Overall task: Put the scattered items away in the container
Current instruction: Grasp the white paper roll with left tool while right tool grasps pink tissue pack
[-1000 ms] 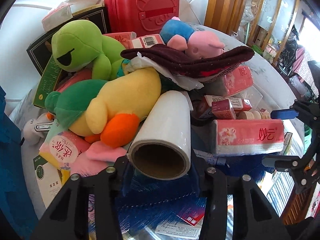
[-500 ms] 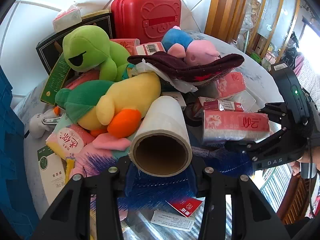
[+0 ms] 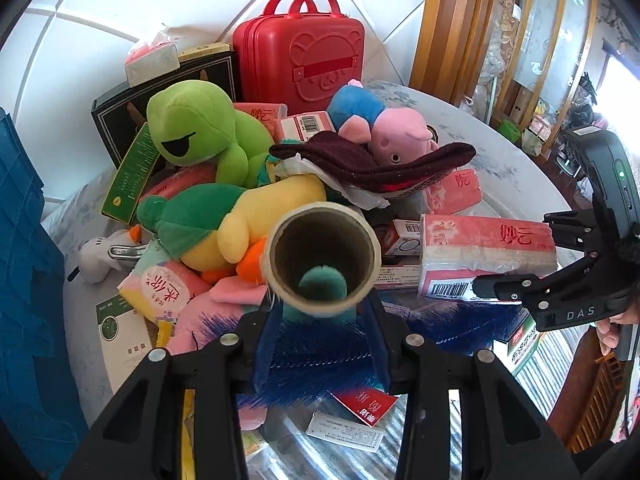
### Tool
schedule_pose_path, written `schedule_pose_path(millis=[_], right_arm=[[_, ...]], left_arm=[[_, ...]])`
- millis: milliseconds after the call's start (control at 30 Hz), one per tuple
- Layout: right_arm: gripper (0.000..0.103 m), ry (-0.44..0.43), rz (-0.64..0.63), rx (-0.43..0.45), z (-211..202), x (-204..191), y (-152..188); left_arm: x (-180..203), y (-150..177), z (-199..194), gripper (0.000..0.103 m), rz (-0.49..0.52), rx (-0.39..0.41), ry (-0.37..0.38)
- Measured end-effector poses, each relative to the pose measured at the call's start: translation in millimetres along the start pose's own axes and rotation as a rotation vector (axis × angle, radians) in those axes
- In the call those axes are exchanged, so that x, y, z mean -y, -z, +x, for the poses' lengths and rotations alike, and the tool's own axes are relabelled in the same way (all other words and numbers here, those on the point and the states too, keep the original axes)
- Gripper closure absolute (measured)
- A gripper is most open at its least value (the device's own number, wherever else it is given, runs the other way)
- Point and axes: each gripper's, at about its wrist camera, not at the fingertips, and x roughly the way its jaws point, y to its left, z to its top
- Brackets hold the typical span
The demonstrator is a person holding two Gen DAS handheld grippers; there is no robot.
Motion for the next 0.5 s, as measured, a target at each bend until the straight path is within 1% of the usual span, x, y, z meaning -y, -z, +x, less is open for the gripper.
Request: schedule_pose_path(millis=[233, 367, 467, 500], right_arm=[[0.038, 0.005, 0.029, 0.023, -21, -9, 6], [0.038, 0.016, 0.049, 0.051, -35, -12, 10], [0.038, 0.019, 0.061, 0.068, -44, -12, 10], [0.038, 0.019, 0.066, 0.073, -47, -11, 10]], left_arm=[[1, -2, -7, 0.065, -0.001, 0.013, 0.017], [4, -6, -16, 0.066, 0.003, 0.032, 0.024], [8, -8, -22, 0.069, 0.006, 0.040, 0.025], [9, -8, -24, 0.084, 0.007, 0.043, 0.025]])
